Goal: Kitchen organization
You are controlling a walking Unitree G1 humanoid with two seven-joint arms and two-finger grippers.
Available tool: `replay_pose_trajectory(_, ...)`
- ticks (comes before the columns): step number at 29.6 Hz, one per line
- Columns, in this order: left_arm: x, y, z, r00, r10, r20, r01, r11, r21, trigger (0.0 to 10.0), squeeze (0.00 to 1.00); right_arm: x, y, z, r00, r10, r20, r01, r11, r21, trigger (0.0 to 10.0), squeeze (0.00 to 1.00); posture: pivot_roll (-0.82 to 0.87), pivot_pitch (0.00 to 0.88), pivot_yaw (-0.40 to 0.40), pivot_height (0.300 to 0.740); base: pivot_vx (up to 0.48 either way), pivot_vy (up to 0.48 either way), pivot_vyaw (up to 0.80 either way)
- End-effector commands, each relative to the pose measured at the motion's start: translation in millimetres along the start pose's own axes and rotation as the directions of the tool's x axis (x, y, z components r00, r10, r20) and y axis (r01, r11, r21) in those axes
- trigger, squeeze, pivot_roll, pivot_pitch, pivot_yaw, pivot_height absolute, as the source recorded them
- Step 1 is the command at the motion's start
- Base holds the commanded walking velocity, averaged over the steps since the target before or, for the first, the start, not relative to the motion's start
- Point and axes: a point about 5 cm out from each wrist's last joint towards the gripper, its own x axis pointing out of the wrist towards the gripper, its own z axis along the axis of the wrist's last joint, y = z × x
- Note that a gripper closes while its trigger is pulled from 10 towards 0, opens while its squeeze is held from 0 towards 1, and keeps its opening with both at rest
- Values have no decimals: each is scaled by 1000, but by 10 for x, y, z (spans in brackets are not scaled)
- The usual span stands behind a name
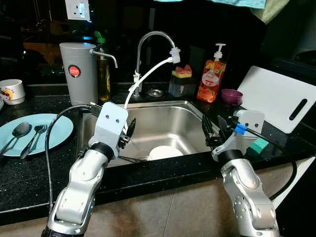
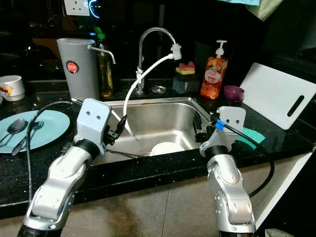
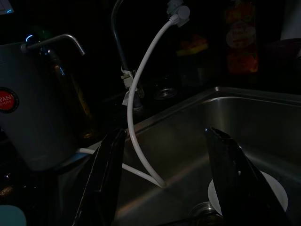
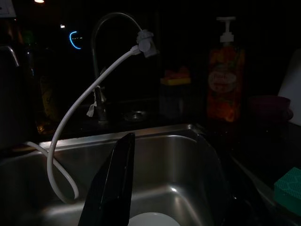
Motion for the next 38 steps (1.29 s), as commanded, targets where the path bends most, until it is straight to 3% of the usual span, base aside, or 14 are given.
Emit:
replay_pose_trajectory(1, 11, -10, 12, 1000, -5, 5, 5, 1000, 9, 10000, 0, 0, -9, -20, 1000, -6, -3, 6, 1000, -8, 10000, 0, 186, 18, -105, 740, 0, 0, 0)
replay_pose_trajectory(38, 8, -26, 8, 1000, -6, 2, 6, 1000, 4, 10000, 0, -13, -19, -9, 1000, -10, -3, 10, 1000, -12, 10000, 0, 176, 23, -104, 740, 0, 0, 0)
